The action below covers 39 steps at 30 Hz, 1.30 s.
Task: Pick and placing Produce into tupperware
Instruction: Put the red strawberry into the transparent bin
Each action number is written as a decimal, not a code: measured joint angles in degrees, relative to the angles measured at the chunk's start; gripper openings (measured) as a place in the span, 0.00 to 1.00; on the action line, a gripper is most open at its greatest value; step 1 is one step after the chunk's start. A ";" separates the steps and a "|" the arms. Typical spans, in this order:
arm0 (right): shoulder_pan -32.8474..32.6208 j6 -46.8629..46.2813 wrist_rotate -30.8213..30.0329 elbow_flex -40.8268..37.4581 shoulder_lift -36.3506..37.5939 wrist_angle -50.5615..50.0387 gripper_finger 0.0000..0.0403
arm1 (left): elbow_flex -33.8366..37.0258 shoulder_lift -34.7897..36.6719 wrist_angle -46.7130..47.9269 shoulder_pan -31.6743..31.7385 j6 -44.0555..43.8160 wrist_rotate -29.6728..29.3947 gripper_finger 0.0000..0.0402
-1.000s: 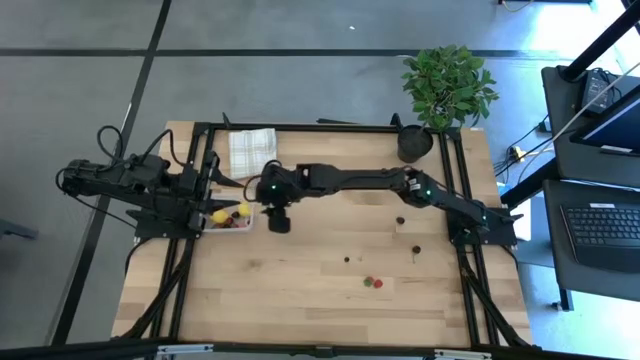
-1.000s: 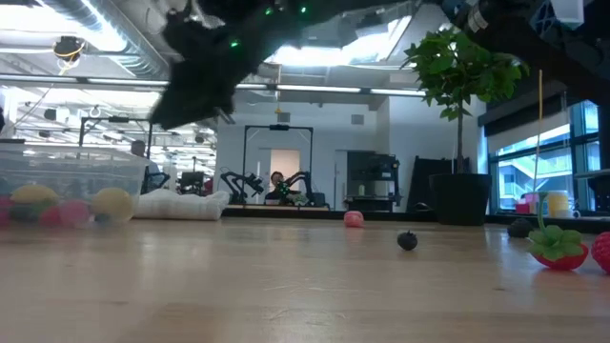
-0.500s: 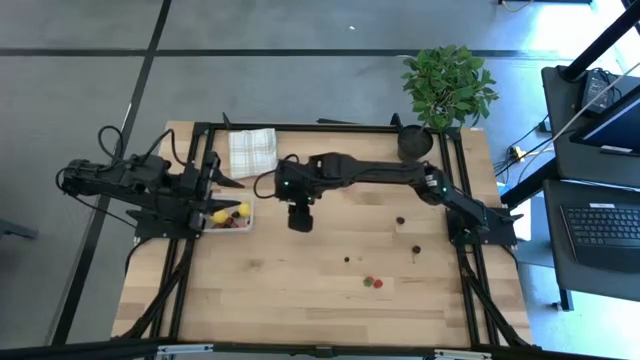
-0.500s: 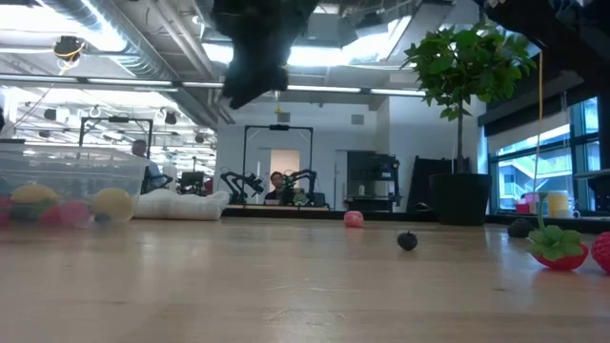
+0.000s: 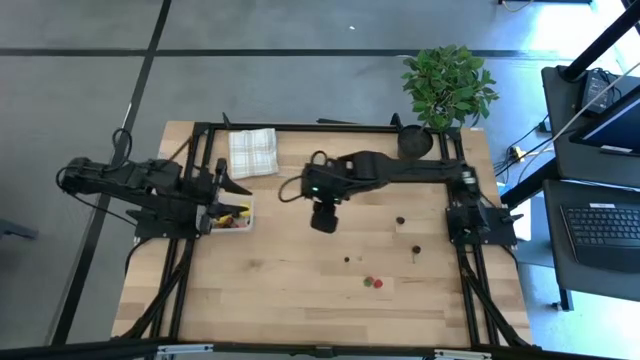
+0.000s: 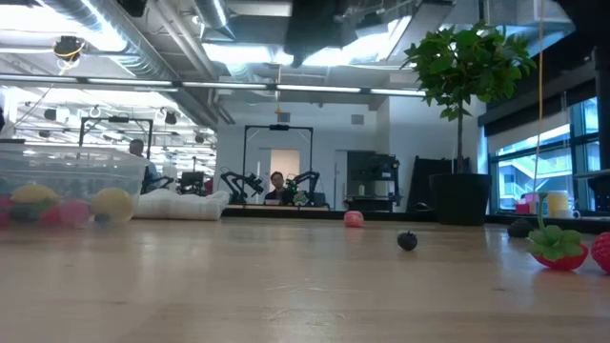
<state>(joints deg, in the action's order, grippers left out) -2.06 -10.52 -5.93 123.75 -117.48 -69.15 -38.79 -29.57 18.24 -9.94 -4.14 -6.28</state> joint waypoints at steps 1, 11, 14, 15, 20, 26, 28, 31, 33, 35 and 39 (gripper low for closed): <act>-0.36 -1.06 -1.33 -2.48 1.85 0.19 0.42 | 0.00 -0.44 0.21 -0.01 0.02 0.00 0.44; -2.80 -6.88 -8.20 -36.95 26.89 23.43 0.42 | 0.00 -7.99 -5.38 1.23 0.17 0.01 0.44; -3.70 -7.51 -8.23 -48.16 34.20 32.44 0.42 | 0.00 -12.45 -9.69 1.89 0.04 0.00 0.44; -4.15 -7.72 -8.21 -51.84 36.55 35.48 0.42 | 0.00 -14.16 -11.56 2.09 0.07 0.02 0.44; -6.05 -10.93 -8.19 -66.06 46.39 46.53 0.42 | 0.00 -22.81 -22.85 3.22 0.20 4.98 0.44; -8.65 -14.57 -8.14 -76.32 54.88 53.47 0.42 | 0.00 -31.60 -32.56 4.87 0.18 6.53 0.44; -9.75 -14.92 -7.96 -78.60 56.37 53.39 0.42 | 0.00 -34.34 -34.89 5.47 -0.09 6.51 0.44; -10.83 -16.14 -7.96 -81.20 57.21 54.53 0.42 | 0.02 -37.66 -37.97 5.84 -0.17 6.45 0.44; -11.40 -16.45 -7.98 -82.46 57.07 56.50 0.42 | 0.02 -39.35 -40.13 5.82 -0.17 6.45 0.44; -12.15 -16.19 -7.53 -83.80 56.55 58.94 0.42 | 0.02 -40.87 -42.51 5.82 -0.18 6.45 0.44; -13.88 -14.70 -7.52 -84.81 54.81 60.29 0.42 | 0.02 -43.28 -45.30 5.82 -0.17 6.43 0.44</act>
<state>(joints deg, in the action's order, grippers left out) -15.94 -25.21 -13.45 38.94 -62.67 -8.86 -38.76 -72.86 -27.06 -4.12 -4.32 0.14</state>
